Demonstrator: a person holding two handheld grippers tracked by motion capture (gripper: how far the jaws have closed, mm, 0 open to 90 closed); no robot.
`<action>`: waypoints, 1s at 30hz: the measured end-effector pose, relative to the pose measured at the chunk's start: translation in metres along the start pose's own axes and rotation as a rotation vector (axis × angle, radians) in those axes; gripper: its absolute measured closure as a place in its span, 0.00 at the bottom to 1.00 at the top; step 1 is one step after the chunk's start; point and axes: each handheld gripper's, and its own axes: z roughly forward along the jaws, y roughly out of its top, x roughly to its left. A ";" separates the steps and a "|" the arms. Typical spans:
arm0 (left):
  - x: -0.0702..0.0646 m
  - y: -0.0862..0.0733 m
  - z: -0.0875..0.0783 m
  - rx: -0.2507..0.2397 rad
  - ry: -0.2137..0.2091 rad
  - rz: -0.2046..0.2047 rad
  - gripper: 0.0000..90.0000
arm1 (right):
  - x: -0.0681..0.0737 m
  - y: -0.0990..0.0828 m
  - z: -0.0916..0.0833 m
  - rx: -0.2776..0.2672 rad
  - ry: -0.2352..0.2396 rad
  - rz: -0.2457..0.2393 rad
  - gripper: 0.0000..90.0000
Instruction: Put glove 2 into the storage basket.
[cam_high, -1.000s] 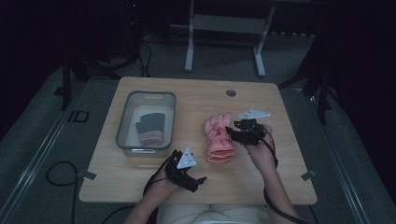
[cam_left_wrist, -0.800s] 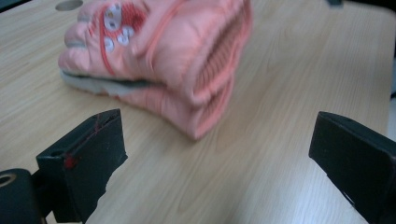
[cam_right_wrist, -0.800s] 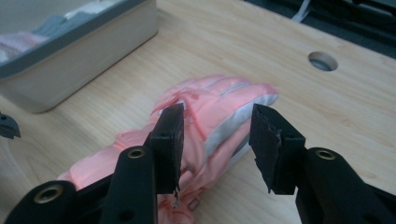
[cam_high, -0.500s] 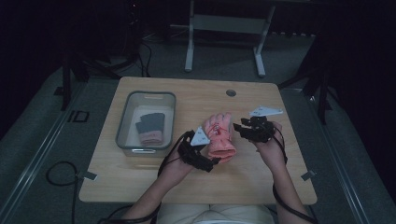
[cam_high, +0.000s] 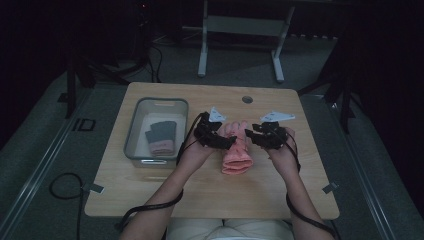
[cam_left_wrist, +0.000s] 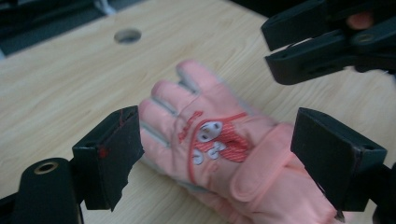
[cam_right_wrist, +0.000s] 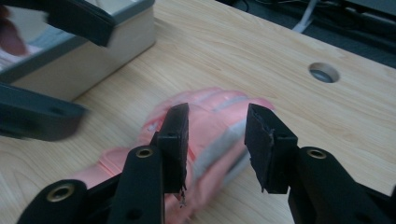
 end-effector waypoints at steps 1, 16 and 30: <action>0.003 0.000 0.004 0.016 0.004 -0.013 0.18 | 0.000 0.000 0.000 0.000 0.000 0.000 0.66; 0.022 -0.030 0.062 0.215 -0.013 -0.256 0.25 | -0.009 -0.031 0.050 0.147 0.015 0.132 0.44; 0.038 -0.052 0.088 0.254 -0.192 -0.474 0.41 | -0.024 -0.046 0.076 0.275 0.172 0.237 0.59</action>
